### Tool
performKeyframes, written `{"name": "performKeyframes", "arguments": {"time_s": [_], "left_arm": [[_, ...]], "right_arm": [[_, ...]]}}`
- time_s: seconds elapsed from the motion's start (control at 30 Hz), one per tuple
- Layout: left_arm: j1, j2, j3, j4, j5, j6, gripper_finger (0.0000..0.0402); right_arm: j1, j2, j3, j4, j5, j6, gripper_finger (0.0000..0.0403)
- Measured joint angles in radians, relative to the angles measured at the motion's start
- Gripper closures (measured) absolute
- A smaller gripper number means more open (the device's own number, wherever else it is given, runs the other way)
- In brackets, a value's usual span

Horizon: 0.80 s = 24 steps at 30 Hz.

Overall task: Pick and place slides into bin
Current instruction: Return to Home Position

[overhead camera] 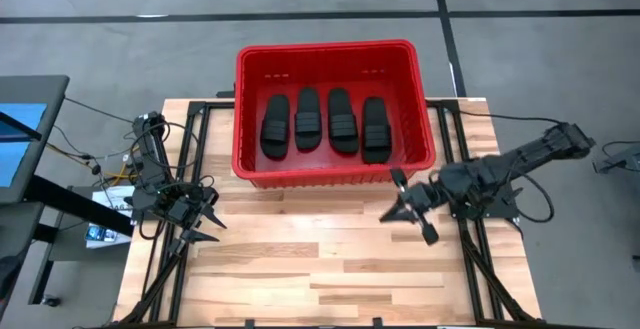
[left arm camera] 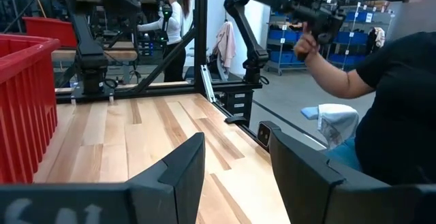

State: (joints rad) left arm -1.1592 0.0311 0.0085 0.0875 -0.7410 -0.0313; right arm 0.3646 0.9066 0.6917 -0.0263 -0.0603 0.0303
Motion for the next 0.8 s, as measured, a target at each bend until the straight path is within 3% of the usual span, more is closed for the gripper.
{"name": "performKeyframes", "arguments": {"time_s": [0.13,0.27,0.8], "left_arm": [[0.000,0.000,0.000,0.000,0.000,-0.008,0.0246],[0.000,0.000,0.000,0.000,0.000,-0.010,0.0246],[0.000,0.000,0.000,0.000,0.000,0.004,0.0246]], "right_arm": [[0.081,-0.045,-0.159,0.196,0.012,-0.002,0.0402],[0.124,-0.076,-0.271,0.279,0.014,-0.012,0.0402],[0.119,-0.229,-0.596,0.553,-0.010,-0.058,0.0402]]}}
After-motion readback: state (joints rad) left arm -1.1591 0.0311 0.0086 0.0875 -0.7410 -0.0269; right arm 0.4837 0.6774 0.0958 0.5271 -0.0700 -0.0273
